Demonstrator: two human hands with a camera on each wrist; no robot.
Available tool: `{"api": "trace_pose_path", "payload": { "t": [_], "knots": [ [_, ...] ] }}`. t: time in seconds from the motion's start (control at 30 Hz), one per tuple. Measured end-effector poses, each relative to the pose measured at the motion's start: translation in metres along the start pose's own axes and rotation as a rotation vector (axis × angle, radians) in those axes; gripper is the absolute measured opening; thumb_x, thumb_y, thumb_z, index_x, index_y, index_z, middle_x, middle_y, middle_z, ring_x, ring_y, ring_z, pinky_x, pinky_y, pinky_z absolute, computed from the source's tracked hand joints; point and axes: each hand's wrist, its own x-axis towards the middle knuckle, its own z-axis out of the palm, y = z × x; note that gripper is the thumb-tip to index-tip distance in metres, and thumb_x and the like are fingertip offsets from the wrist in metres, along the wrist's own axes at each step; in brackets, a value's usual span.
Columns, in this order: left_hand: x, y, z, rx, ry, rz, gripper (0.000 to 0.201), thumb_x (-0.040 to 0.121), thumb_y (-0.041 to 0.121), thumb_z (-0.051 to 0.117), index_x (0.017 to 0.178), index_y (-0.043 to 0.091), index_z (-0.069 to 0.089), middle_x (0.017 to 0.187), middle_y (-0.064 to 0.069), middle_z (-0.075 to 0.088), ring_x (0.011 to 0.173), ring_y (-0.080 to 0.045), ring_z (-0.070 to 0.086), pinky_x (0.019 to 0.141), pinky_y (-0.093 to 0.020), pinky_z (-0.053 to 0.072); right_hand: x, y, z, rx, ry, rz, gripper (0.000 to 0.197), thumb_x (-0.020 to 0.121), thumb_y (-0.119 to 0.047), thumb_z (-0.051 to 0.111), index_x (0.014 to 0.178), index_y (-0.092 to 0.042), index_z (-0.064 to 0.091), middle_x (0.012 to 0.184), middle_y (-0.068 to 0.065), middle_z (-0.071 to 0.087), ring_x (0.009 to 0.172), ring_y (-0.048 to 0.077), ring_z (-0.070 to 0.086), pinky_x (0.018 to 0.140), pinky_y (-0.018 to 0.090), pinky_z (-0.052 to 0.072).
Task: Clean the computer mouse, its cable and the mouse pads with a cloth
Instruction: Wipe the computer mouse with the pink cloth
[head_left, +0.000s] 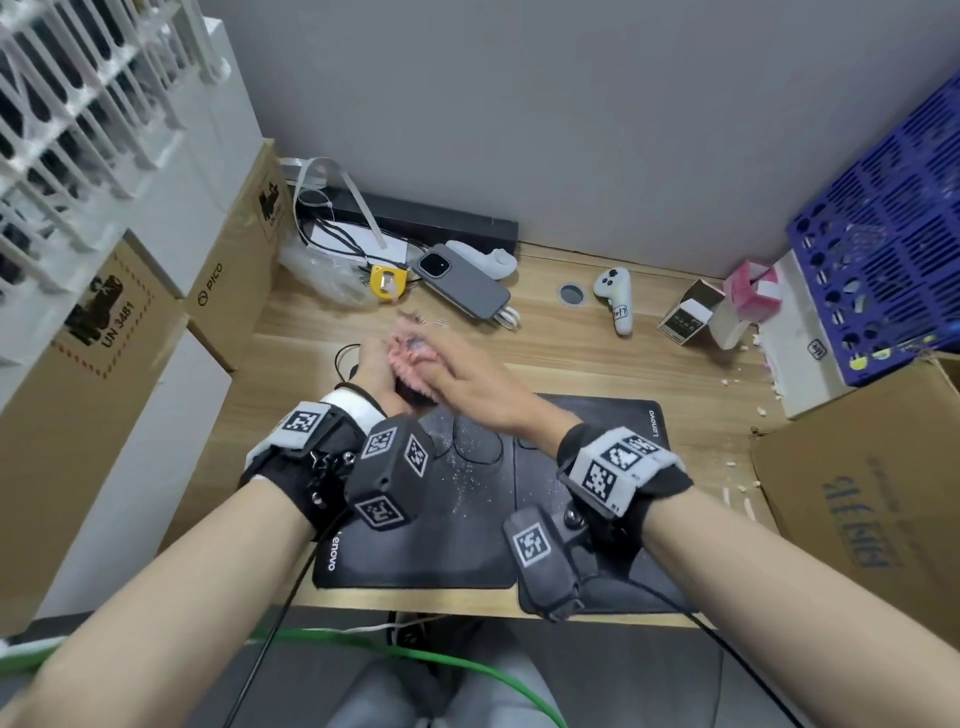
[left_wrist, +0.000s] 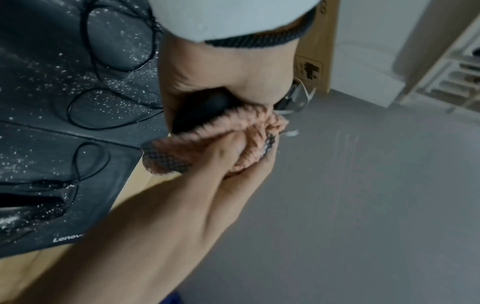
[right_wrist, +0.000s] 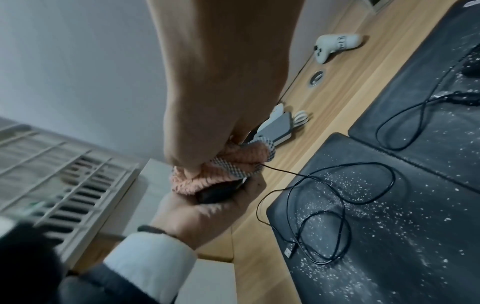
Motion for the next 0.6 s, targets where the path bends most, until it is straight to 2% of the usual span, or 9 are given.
{"api": "trace_pose_path", "payload": {
  "t": [0.07, 0.13, 0.2, 0.27, 0.33, 0.4, 0.47, 0.53, 0.6],
  "knots": [
    [0.001, -0.001, -0.003, -0.034, -0.011, 0.0, 0.035, 0.097, 0.038, 0.034, 0.099, 0.011, 0.057, 0.076, -0.012, 0.066, 0.072, -0.025, 0.065, 0.055, -0.04, 0.059, -0.001, 0.004, -0.002, -0.044, -0.02, -0.07, 0.043, 0.101, -0.012, 0.042, 0.143, -0.02, 0.039, 0.141, 0.001, 0.048, 0.115, 0.0, 0.043, 0.095, 0.02, 0.033],
    [-0.003, -0.004, -0.001, 0.079, -0.007, -0.017, 0.029, 0.097, 0.03, 0.037, 0.095, 0.009, 0.057, 0.072, -0.013, 0.067, 0.063, -0.027, 0.065, 0.049, -0.037, 0.058, 0.001, 0.011, -0.013, 0.018, 0.055, -0.007, 0.038, 0.102, -0.015, 0.038, 0.139, -0.024, 0.041, 0.13, -0.003, 0.053, 0.103, -0.01, 0.049, 0.091, 0.02, 0.04],
    [-0.008, -0.005, 0.006, 0.117, -0.04, -0.035, 0.032, 0.097, 0.028, 0.034, 0.095, 0.006, 0.057, 0.075, -0.016, 0.066, 0.064, -0.029, 0.063, 0.047, -0.035, 0.057, 0.005, 0.022, -0.02, 0.076, 0.162, 0.083, 0.039, 0.102, -0.019, 0.036, 0.14, -0.02, 0.042, 0.135, 0.001, 0.052, 0.116, 0.004, 0.05, 0.103, 0.036, 0.04],
    [-0.006, -0.007, 0.01, 0.043, -0.02, -0.013, 0.036, 0.099, 0.03, 0.032, 0.093, 0.007, 0.058, 0.067, -0.015, 0.068, 0.057, -0.029, 0.066, 0.045, -0.037, 0.056, 0.004, 0.018, -0.016, 0.095, 0.167, 0.081, 0.04, 0.1, -0.014, 0.037, 0.14, -0.02, 0.042, 0.143, 0.004, 0.046, 0.128, 0.018, 0.043, 0.112, 0.044, 0.031],
    [-0.001, -0.007, 0.007, -0.103, 0.019, 0.028, 0.037, 0.102, 0.033, 0.029, 0.098, 0.012, 0.06, 0.061, -0.01, 0.067, 0.049, -0.022, 0.066, 0.043, -0.032, 0.055, -0.001, 0.008, -0.007, 0.035, 0.112, -0.03, 0.041, 0.099, -0.008, 0.041, 0.139, -0.019, 0.045, 0.141, 0.005, 0.047, 0.129, 0.019, 0.04, 0.115, 0.037, 0.021],
    [0.005, -0.007, -0.002, -0.121, 0.031, 0.067, 0.038, 0.105, 0.032, 0.023, 0.107, 0.018, 0.058, 0.06, -0.003, 0.063, 0.049, -0.015, 0.06, 0.041, -0.021, 0.05, -0.005, 0.005, -0.001, -0.091, 0.055, -0.178, 0.041, 0.097, -0.008, 0.044, 0.137, -0.015, 0.047, 0.137, 0.006, 0.051, 0.13, 0.016, 0.036, 0.114, 0.018, 0.002],
    [0.004, -0.009, -0.001, -0.112, 0.024, 0.064, 0.039, 0.104, 0.032, 0.025, 0.091, 0.014, 0.057, 0.062, -0.006, 0.063, 0.053, -0.017, 0.06, 0.045, -0.023, 0.053, -0.004, 0.013, -0.007, -0.1, 0.054, -0.188, 0.041, 0.098, -0.012, 0.042, 0.139, -0.017, 0.046, 0.137, 0.004, 0.051, 0.13, 0.015, 0.037, 0.112, 0.014, -0.005],
    [-0.003, -0.012, 0.008, -0.064, -0.027, 0.029, 0.038, 0.101, 0.031, 0.031, 0.092, 0.009, 0.059, 0.072, -0.013, 0.069, 0.061, -0.025, 0.067, 0.054, -0.035, 0.058, -0.004, 0.023, -0.02, -0.002, 0.123, -0.055, 0.039, 0.102, -0.016, 0.035, 0.139, -0.021, 0.042, 0.138, -0.001, 0.049, 0.125, 0.009, 0.041, 0.119, 0.035, 0.006],
    [-0.009, -0.012, 0.017, 0.049, -0.043, -0.007, 0.037, 0.1, 0.03, 0.032, 0.096, 0.008, 0.061, 0.083, -0.017, 0.069, 0.066, -0.031, 0.066, 0.054, -0.038, 0.058, -0.004, 0.03, -0.029, 0.074, 0.162, 0.082, 0.038, 0.103, -0.014, 0.031, 0.14, -0.02, 0.04, 0.138, 0.002, 0.048, 0.113, -0.001, 0.037, 0.113, 0.041, 0.023]
  ]
}}
